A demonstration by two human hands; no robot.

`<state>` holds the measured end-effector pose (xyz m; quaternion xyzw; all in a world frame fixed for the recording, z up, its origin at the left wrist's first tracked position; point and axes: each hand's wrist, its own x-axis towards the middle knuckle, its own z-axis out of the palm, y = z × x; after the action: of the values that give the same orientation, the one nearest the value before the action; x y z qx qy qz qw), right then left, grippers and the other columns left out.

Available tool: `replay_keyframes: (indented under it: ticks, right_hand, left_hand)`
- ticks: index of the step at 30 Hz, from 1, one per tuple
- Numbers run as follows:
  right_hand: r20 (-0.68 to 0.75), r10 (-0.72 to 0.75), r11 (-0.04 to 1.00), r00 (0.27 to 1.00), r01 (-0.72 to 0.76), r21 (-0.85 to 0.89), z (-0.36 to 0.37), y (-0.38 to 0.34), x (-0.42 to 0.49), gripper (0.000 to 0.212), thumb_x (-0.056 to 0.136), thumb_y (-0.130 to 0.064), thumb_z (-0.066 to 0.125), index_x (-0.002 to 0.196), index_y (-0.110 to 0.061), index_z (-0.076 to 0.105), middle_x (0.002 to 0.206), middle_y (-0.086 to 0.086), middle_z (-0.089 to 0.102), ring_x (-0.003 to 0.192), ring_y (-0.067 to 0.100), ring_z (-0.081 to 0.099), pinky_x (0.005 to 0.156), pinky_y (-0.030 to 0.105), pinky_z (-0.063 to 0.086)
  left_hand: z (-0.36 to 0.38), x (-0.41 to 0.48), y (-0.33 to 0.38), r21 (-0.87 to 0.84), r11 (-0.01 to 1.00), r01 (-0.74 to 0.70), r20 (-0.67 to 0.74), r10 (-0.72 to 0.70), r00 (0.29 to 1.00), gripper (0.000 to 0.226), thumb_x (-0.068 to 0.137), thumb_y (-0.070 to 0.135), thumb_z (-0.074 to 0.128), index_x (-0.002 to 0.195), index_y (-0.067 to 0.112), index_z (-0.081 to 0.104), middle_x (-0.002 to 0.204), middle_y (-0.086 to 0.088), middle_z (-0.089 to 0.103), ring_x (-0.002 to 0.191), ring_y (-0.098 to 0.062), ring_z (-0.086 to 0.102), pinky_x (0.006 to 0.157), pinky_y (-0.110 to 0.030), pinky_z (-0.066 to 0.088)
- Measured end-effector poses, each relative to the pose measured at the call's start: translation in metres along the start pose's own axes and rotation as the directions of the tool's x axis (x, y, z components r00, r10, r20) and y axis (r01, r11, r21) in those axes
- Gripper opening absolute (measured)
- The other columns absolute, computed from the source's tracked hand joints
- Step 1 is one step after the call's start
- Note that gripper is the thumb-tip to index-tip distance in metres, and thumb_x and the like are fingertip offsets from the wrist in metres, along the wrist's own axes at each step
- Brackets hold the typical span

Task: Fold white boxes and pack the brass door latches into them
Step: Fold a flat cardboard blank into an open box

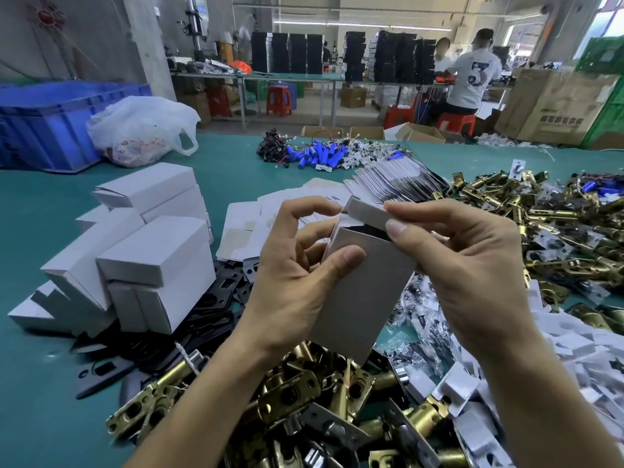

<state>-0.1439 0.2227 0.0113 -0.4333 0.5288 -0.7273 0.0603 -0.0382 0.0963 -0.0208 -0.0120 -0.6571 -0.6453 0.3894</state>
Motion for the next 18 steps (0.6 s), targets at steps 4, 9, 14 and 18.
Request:
replay_keyframes:
  ticks: [4, 9, 14, 18]
  right_hand:
    - [0.033, 0.005, 1.0, 0.999, -0.004, -0.026, 0.002, 0.0, -0.001, 0.02, 0.083, 0.007, 0.068, 0.088, -0.011, 0.075, 0.084, 0.004, 0.077, 0.073, 0.008, 0.072, 0.066, 0.019, 0.055]
    - [0.062, 0.004, 0.998, 0.998, 0.0, -0.065, 0.0, -0.001, -0.001, 0.028, 0.084, 0.011, 0.064, 0.088, -0.015, 0.075, 0.082, -0.003, 0.078, 0.074, 0.005, 0.071, 0.068, 0.017, 0.055]
    - [0.089, 0.006, 0.997, 0.996, 0.001, -0.075, 0.0, 0.002, -0.001, 0.022, 0.085, 0.002, 0.066, 0.094, -0.015, 0.075, 0.086, -0.006, 0.078, 0.077, 0.003, 0.071, 0.067, 0.014, 0.053]
    - [0.171, 0.111, 0.993, 0.979, -0.116, 0.021, -0.008, 0.006, 0.001, 0.02, 0.089, -0.014, 0.064, 0.102, -0.021, 0.077, 0.097, 0.0, 0.078, 0.089, 0.013, 0.072, 0.077, 0.025, 0.058]
  left_hand:
    - [0.0, 0.0, -0.001, -0.011, 1.0, -0.005, -0.008, 0.005, 1.0, 0.038, 0.085, 0.02, 0.071, 0.11, 0.044, 0.057, 0.106, -0.004, 0.075, 0.086, -0.019, 0.074, 0.067, -0.029, 0.059]
    - [-0.001, 0.0, -0.003, -0.016, 1.0, -0.027, 0.002, 0.027, 1.0, 0.045, 0.089, 0.011, 0.067, 0.113, 0.049, 0.063, 0.108, -0.003, 0.075, 0.09, -0.019, 0.074, 0.072, -0.03, 0.06]
    - [-0.001, 0.0, -0.005, -0.017, 0.999, -0.035, -0.009, 0.035, 0.999, 0.044, 0.089, 0.011, 0.066, 0.114, 0.048, 0.066, 0.109, -0.001, 0.075, 0.092, -0.02, 0.073, 0.075, -0.04, 0.063]
    - [-0.002, 0.0, -0.003, -0.027, 0.999, -0.03, -0.029, 0.029, 0.999, 0.039, 0.088, 0.019, 0.067, 0.12, 0.039, 0.061, 0.107, -0.001, 0.076, 0.09, -0.021, 0.074, 0.071, -0.032, 0.061]
